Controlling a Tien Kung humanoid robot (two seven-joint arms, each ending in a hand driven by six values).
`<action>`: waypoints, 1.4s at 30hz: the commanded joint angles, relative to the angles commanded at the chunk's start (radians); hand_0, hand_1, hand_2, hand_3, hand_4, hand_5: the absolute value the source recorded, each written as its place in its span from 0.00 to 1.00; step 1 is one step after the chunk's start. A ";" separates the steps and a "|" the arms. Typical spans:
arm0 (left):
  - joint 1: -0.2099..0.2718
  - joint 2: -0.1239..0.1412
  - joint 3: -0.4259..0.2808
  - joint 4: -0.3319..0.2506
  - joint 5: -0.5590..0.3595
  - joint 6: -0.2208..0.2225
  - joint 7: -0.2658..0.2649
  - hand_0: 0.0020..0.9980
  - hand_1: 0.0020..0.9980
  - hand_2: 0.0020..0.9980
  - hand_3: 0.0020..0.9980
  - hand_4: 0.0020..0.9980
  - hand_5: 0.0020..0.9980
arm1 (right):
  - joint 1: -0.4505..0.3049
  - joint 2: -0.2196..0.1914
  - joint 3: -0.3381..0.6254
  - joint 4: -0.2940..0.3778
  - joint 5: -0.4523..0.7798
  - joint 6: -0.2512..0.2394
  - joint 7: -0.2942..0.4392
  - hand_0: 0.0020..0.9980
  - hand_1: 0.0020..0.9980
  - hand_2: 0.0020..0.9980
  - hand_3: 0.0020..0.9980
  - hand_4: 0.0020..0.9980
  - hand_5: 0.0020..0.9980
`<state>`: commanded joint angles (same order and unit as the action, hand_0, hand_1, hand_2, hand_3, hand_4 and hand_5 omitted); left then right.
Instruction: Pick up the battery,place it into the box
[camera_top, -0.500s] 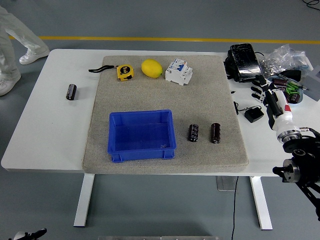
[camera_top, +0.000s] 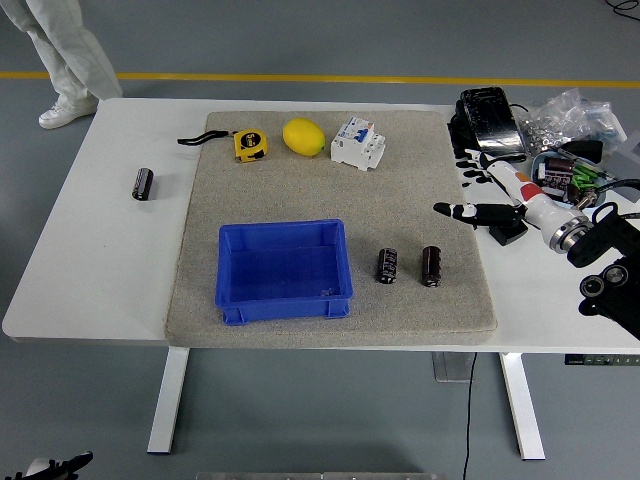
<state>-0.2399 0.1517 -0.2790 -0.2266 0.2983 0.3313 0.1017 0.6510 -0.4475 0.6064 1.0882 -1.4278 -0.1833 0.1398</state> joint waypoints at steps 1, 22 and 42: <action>0.000 0.000 0.000 0.000 -0.001 0.000 0.000 0.68 0.63 0.72 0.61 0.63 0.49 | 0.005 0.001 -0.013 0.001 -0.039 -0.001 0.002 0.85 0.85 0.88 0.94 1.00 0.42; 0.014 -0.002 -0.015 -0.005 0.025 -0.009 0.010 0.68 0.65 0.72 0.61 0.63 0.49 | 0.078 0.116 -0.222 -0.157 -0.555 0.050 -0.035 0.82 0.74 0.77 0.89 1.00 0.38; 0.006 -0.002 -0.007 -0.005 0.013 -0.009 0.008 0.68 0.66 0.72 0.61 0.63 0.48 | 0.083 0.141 -0.227 -0.213 -0.471 0.027 -0.067 0.61 0.57 0.62 0.76 1.00 0.40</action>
<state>-0.2338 0.1499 -0.2859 -0.2320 0.3114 0.3227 0.1095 0.7340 -0.3067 0.3796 0.8756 -1.8989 -0.1566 0.0730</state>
